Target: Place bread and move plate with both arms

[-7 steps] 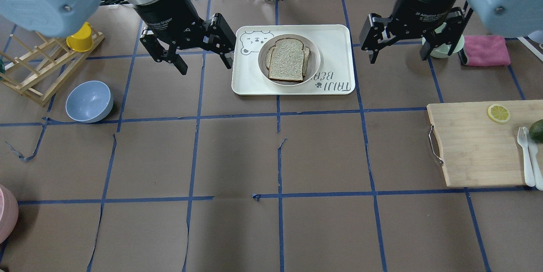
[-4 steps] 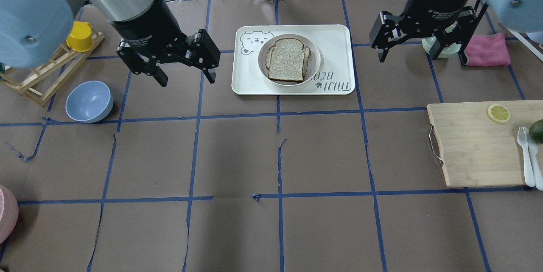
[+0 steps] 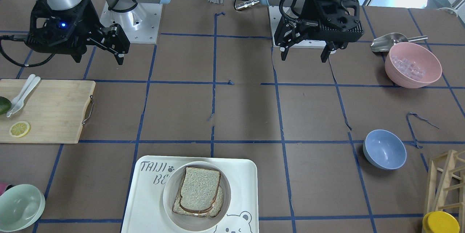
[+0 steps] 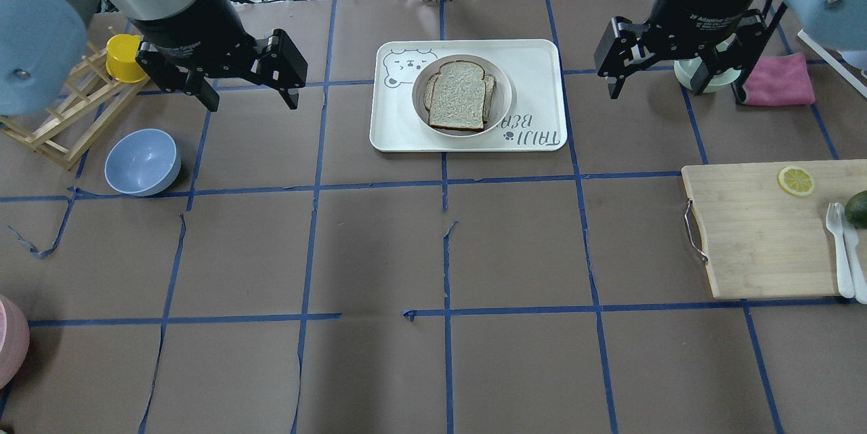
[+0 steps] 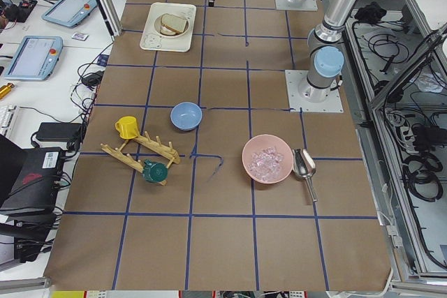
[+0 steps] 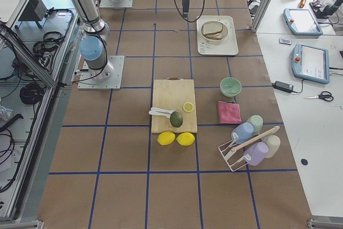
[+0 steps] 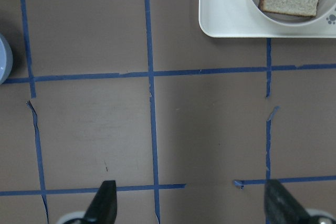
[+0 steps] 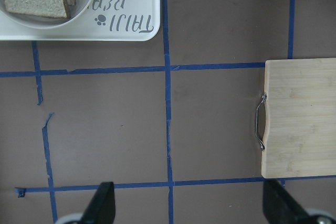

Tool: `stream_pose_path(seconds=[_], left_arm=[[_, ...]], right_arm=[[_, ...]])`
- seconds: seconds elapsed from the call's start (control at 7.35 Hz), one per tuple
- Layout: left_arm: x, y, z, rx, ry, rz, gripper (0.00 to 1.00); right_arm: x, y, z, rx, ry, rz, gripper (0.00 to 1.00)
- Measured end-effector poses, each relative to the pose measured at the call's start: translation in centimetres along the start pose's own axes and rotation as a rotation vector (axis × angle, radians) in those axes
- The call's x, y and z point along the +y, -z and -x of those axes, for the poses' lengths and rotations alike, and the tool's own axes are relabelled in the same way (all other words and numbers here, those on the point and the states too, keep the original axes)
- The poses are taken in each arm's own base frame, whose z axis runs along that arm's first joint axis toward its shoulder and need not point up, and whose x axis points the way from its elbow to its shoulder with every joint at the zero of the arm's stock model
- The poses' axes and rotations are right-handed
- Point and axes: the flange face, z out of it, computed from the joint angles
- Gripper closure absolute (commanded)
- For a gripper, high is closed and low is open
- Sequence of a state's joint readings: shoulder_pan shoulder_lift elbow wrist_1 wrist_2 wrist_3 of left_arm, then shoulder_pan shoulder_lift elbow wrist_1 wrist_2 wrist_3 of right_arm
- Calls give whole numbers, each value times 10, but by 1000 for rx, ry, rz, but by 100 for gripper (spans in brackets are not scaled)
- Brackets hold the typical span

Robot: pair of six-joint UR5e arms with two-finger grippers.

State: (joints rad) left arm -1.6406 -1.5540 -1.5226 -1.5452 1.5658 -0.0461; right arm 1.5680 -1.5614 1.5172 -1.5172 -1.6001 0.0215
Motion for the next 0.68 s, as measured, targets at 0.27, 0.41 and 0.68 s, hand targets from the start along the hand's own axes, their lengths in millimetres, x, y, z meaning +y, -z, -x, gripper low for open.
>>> stream_pose_path(seconds=[0.27, 0.41, 0.68], left_arm=[[-1, 1, 1, -1, 7, -11, 0], [-1, 1, 1, -1, 10, -11, 0], [-1, 1, 0, 3, 12, -10, 0]], right_arm=[[1, 2, 0, 0, 0, -3, 0], [2, 2, 0, 1, 0, -5, 0], [3, 3, 0, 1, 0, -6, 0]])
